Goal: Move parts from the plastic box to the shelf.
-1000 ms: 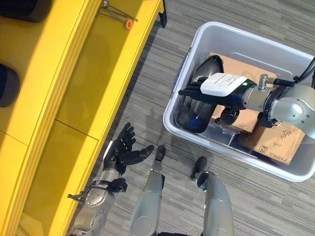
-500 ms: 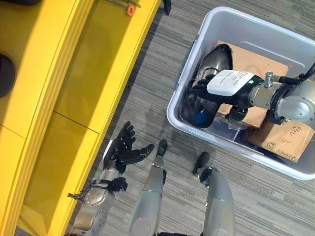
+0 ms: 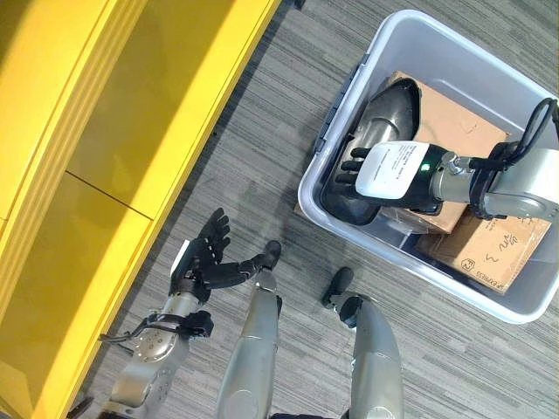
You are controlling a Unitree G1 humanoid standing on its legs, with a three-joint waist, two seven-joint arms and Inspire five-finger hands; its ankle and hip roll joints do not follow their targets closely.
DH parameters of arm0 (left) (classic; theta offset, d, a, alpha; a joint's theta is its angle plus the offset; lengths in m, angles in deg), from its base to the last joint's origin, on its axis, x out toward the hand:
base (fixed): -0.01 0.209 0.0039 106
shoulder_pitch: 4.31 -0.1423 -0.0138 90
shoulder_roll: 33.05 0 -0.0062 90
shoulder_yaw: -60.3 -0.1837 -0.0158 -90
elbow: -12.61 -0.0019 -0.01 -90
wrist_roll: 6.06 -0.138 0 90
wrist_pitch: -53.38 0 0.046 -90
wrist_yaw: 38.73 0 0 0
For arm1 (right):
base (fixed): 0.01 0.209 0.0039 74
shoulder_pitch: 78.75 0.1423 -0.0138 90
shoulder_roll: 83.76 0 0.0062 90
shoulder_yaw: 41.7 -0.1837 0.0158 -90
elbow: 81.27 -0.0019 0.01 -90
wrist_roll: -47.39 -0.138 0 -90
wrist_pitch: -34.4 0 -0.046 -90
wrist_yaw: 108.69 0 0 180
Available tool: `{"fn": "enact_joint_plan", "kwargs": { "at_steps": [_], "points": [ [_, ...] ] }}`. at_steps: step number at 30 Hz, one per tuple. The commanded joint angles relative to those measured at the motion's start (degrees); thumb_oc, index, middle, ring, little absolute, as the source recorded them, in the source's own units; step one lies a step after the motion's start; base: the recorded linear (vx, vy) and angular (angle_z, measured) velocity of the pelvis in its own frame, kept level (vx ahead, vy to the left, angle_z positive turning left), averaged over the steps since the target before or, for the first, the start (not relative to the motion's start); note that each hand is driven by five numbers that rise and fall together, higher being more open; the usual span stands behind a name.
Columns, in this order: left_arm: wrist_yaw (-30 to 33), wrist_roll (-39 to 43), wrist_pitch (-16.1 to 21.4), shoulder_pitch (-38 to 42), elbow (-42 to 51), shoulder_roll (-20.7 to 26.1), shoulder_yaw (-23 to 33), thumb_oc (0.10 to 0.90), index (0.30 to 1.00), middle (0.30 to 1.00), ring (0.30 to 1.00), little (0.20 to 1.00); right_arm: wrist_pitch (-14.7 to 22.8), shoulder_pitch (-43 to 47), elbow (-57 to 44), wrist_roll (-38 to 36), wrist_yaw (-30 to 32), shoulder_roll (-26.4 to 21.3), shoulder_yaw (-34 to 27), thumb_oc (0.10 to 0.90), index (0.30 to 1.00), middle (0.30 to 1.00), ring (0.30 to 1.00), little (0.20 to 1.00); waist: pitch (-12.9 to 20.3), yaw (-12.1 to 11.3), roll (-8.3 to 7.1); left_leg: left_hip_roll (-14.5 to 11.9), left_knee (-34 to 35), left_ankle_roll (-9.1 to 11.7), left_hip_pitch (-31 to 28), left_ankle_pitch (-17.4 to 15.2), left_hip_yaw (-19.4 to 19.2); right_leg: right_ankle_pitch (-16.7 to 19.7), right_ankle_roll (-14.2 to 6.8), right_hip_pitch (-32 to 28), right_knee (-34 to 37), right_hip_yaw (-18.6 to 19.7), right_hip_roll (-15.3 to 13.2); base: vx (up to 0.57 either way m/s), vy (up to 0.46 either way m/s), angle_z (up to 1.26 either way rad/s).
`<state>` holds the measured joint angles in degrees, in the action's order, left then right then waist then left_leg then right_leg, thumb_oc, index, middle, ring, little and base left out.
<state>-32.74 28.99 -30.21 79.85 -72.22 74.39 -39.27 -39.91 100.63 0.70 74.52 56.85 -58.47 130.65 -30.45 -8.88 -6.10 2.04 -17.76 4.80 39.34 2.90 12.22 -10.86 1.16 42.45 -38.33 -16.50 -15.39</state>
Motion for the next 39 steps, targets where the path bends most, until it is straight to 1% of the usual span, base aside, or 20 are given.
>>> {"fn": "enact_joint_plan", "kwargs": {
  "at_steps": [1, 7, 9, 15, 21, 23, 27, 28, 30, 33, 36, 38, 39],
  "points": [
    [0.6, -3.1, 4.8, -3.9, 7.3, 1.3, 2.4, 0.9, 1.0, 1.0, 1.0, 1.0, 0.6, 3.4, 0.1, 2.2, 1.9, -4.3, -2.1, 0.9, 1.0, 1.0, 1.0, 1.0, 0.7, -2.1, 0.93, -5.8, -1.7, 0.2, -1.5, -5.0, -1.4, -8.7, -5.8, -8.8, -2.7, 5.8, -3.3, 0.0, 0.0, 0.0],
    [0.9, -3.3, 5.1, -3.7, 7.2, 0.2, 1.8, 0.9, 1.0, 1.0, 1.0, 1.0, 0.4, 1.8, 1.9, 3.6, 2.6, -3.7, -2.1, 0.9, 1.0, 1.0, 1.0, 1.0, 0.7, -2.0, 2.1, -5.4, -2.6, -0.1, -0.1, -5.4, -1.3, -8.8, -5.7, -7.6, -3.2, 5.9, -3.6, 0.0, 0.0, 0.0],
    [1.0, -3.4, 5.3, -3.7, 7.3, -0.4, 1.6, 0.9, 1.0, 1.0, 1.0, 1.0, 0.3, 0.7, 3.0, 4.5, 3.0, -3.9, -2.1, 0.9, 1.0, 1.0, 1.0, 1.0, 0.7, -1.8, 2.82, -4.9, -3.4, -0.1, 1.2, -5.7, -1.4, -8.8, -5.8, -6.7, -3.6, 6.3, -3.9, 0.0, 0.0, 0.0],
    [1.2, -3.5, 5.4, -3.6, 7.7, -0.3, 1.6, 0.9, 1.0, 1.0, 1.0, 1.0, 0.7, -0.4, 3.0, 5.5, 2.9, -4.2, -2.1, 0.9, 1.0, 1.0, 1.0, 1.0, 0.7, -1.7, 3.42, -4.5, -4.7, -0.3, 2.8, -6.3, -1.7, -9.2, -5.4, -4.8, -4.9, 7.0, -4.1, 0.0, 0.009, 0.03],
    [1.2, -3.8, 5.6, -3.6, 8.3, 1.1, 1.7, 0.9, 1.0, 1.0, 1.0, 1.0, 1.1, -0.1, 3.0, 6.3, 2.2, -4.4, -2.1, 0.9, 1.0, 1.0, 1.0, 1.0, 0.7, -1.9, 3.2, -3.7, -7.3, -0.4, 4.9, -7.2, -1.7, -10.1, -5.0, -2.8, -7.3, 8.1, -4.6, 0.0, 0.005, 0.02],
    [1.4, -3.7, 5.7, -3.6, 8.7, 1.4, 2.0, 0.9, 1.0, 1.0, 1.0, 1.0, 1.1, 0.2, 3.7, 7.0, 2.8, -4.6, -2.1, 0.9, 1.0, 1.0, 1.0, 1.0, 0.7, -2.0, 3.23, -3.4, -9.1, -0.6, 6.2, -7.9, -1.8, -10.7, -4.8, -1.1, -9.2, 9.0, -4.9, 0.0, 0.0, 0.0],
    [1.7, -3.6, 5.8, -3.8, 9.3, 1.8, 2.0, 0.9, 1.0, 1.0, 1.0, 1.0, 1.1, 0.4, 3.9, 7.6, 2.8, -5.6, -2.1, 0.9, 1.0, 1.0, 1.0, 1.0, 0.7, -2.1, 3.3, -2.7, -12.8, -0.8, 8.8, -9.3, -1.7, -12.4, -3.8, 1.7, -12.7, 10.5, -5.5, 0.0, -0.007, 0.02],
    [1.6, -3.8, 5.7, -3.5, 9.6, 2.2, 1.8, 0.9, 1.0, 1.0, 1.0, 1.0, 0.9, 0.3, 4.8, 8.1, 2.7, -6.1, -2.1, 0.9, 1.0, 1.0, 1.0, 1.0, 0.7, -2.0, 3.4, -2.1, -15.2, -1.0, 10.4, -10.1, -1.5, -13.3, -3.2, 3.2, -14.6, 11.4, -5.9, 0.01, -0.018, 0.04],
    [1.6, -3.7, 5.7, -3.5, 9.6, 2.3, 1.7, 0.9, 1.0, 1.0, 1.0, 1.0, 1.0, 0.4, 5.0, 8.5, 2.8, -6.2, -2.1, 0.9, 1.0, 1.0, 1.0, 1.0, 0.7, -2.1, 3.27, -2.0, -16.1, -1.0, 11.0, -10.5, -1.5, -13.8, -3.0, 3.9, -15.6, 11.7, -6.0, 0.01, -0.009, 0.07],
    [1.7, -3.5, 5.8, -3.6, 10.2, 2.5, 1.4, 0.9, 1.0, 1.0, 1.0, 1.0, 0.8, 0.6, 5.5, 9.0, 3.0, -6.8, -2.1, 0.9, 1.0, 1.0, 1.0, 1.0, 0.7, -1.9, 3.06, -1.6, -19.4, -1.3, 12.8, -11.8, -1.6, -14.8, -2.6, 5.9, -18.1, 12.8, -6.3, 0.0, 0.0, 0.0],
    [2.1, -3.3, 5.9, -3.2, 10.4, 2.9, 1.4, 0.9, 1.0, 1.0, 1.0, 1.0, 0.5, 0.2, 8.1, 10.3, 3.9, -7.1, -2.1, 0.9, 1.0, 1.0, 1.0, 1.0, 0.7, -1.9, 2.69, -1.2, -23.9, -1.6, 15.6, -13.9, -1.9, -16.3, -2.1, 9.1, -21.8, 14.4, -6.7, 0.0, 0.0, 0.0],
    [2.5, -3.4, 6.0, -2.9, 10.5, 3.2, 1.2, 0.9, 1.0, 1.0, 1.0, 1.0, 0.2, 0.3, 10.1, 11.2, 4.3, -7.3, -2.1, 0.9, 1.0, 1.0, 1.0, 1.0, 0.7, -2.0, 2.46, -0.8, -27.5, -1.8, 17.5, -15.3, -2.0, -17.4, -1.7, 11.3, -25.1, 15.6, -6.8, 0.01, -0.011, -0.03],
    [2.7, -3.6, 6.1, -2.8, 10.7, 3.6, 1.6, 0.9, 1.0, 1.0, 1.0, 1.0, 0.0, 0.7, 10.7, 11.6, 4.2, -7.6, -2.1, 0.9, 1.0, 1.0, 1.0, 1.0, 0.7, -2.0, 2.02, -0.6, -29.7, -2.0, 18.8, -16.3, -2.3, -18.1, -1.3, 12.9, -27.3, 16.3, -6.8, 0.03, -0.033, -0.08]
  ]
}}
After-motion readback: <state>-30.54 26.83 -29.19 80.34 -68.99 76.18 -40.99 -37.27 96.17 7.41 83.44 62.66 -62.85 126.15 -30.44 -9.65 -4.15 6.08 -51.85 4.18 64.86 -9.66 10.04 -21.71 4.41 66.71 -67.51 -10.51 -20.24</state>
